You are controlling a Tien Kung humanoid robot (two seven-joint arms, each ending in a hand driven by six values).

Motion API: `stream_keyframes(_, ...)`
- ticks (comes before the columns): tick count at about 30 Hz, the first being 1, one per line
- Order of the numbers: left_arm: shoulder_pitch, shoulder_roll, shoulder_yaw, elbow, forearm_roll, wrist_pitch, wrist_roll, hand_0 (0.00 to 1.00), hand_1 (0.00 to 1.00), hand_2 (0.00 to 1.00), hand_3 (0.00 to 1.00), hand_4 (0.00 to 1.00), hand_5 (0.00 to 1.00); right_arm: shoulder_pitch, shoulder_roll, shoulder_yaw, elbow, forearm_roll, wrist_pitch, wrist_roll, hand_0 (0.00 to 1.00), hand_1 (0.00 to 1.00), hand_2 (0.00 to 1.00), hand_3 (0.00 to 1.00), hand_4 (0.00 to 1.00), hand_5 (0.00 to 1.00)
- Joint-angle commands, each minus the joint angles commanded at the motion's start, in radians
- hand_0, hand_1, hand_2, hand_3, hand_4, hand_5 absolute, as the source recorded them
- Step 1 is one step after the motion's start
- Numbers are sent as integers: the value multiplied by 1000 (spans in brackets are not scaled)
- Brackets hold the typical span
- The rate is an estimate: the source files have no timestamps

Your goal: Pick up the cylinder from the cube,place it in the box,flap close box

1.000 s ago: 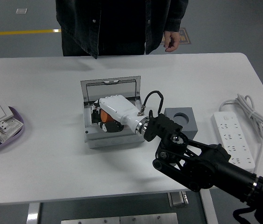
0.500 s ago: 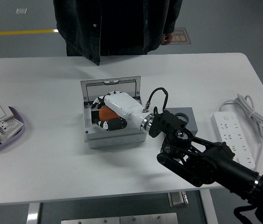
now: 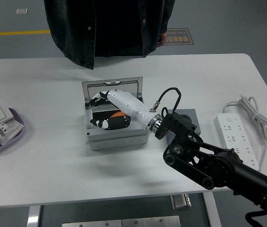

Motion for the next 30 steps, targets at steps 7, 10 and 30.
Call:
stream_keyframes(7, -2, 1, -1, 0, 5, -1, 1, 591, 611, 606, 625, 637, 177, 71, -46, 32, 63, 66, -19, -17, 815, 671, 644, 677, 803, 388)
stream_keyframes(10, -4, 2, -1, 0, 8, -1, 2, 592, 611, 606, 625, 638, 177, 111, -57, 38, 21, 80, -19, -15, 655, 634, 629, 671, 804, 397)
stream_keyframes(30, -12, 7, 0, 0, 20, -4, 6, 591, 611, 606, 624, 638, 177, 268, -31, -30, -395, 187, -20, 105, 513, 541, 594, 655, 776, 387)
